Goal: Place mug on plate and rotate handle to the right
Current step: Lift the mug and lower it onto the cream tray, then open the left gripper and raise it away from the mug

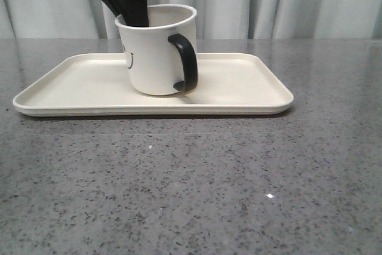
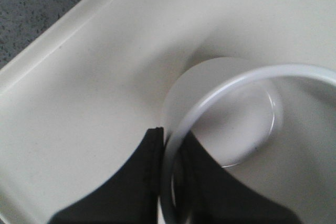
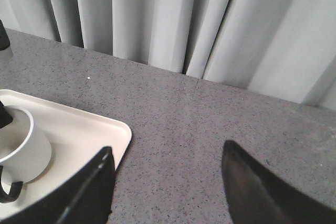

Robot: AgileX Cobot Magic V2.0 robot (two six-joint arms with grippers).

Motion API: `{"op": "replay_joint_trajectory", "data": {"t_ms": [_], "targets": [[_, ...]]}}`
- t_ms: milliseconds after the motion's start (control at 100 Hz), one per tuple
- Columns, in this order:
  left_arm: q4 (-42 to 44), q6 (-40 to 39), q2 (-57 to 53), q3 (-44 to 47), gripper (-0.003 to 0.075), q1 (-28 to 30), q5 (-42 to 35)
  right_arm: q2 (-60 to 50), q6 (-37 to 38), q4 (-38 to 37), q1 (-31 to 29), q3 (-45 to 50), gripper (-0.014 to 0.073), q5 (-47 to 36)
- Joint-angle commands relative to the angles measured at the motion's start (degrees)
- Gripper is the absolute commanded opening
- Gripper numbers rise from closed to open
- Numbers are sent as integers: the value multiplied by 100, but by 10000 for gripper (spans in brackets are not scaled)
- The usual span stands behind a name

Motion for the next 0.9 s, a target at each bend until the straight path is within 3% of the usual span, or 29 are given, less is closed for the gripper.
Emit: {"op": "replay_joint_trajectory", "data": {"t_ms": [0,170,410,480,890], "targets": [[-33,17,-297,-182,-7,-49,-78,8,-52,32,15,-182,455,-359],[-33,17,-297,-182,27,-49,-15,8,-52,32,15,-182,455,-331],[-33,17,-297,-182,260,-49,122,8,-52,32,15,-182,455,-325],[-33,17,-297,-192,298,-49,123,8,-52,32,15,-182,455,-313],[-272,-45,-437,-1421,305,-49,123,8,-52,32,15,-182,455,-282]]}}
